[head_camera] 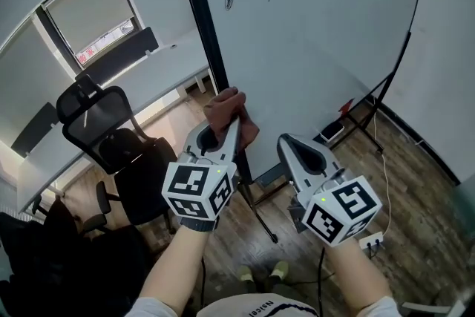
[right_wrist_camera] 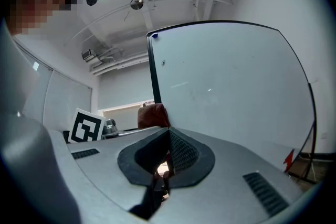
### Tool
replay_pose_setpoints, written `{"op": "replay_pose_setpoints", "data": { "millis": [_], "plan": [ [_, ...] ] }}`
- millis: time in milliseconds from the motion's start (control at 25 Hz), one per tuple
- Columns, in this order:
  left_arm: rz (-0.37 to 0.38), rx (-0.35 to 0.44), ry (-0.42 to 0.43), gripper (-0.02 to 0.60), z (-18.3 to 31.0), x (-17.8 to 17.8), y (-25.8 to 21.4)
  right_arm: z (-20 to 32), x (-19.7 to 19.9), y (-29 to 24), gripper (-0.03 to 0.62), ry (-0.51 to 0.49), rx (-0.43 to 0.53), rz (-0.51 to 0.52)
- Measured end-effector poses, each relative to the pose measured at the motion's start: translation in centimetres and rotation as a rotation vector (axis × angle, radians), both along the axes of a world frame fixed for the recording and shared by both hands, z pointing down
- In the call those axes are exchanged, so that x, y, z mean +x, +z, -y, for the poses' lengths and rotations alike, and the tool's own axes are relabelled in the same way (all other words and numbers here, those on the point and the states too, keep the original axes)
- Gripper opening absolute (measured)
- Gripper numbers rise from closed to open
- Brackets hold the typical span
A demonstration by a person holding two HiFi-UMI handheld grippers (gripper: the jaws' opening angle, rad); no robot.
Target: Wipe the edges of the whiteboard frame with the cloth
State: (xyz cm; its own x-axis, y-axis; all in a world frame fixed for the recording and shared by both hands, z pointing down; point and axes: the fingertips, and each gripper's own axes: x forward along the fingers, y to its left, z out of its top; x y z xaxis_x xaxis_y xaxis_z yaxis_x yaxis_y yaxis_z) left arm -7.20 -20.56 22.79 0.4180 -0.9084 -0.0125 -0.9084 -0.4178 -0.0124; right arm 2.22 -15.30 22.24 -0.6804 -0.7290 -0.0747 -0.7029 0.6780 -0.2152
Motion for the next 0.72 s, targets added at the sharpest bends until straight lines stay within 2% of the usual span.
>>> {"op": "replay_pose_setpoints", "data": {
  "millis": [200,560,720],
  "plan": [
    [-0.027,-0.006,-0.030,0.066,0.4,-0.2,3.1,1.2,-0.5,2.2,0.005,0.031,-0.032,0.007],
    [-0.044,0.045,-0.092,0.066,-0.3,-0.4,7.7,1.5,-0.3,5.0,0.004,0.117,-0.060,0.006],
    [-0.023,0.037,-0.133,0.066,-0.9,0.3,10.8,1.5,0.0,6.4,0.005,0.116,-0.075,0.010]
  ]
}}
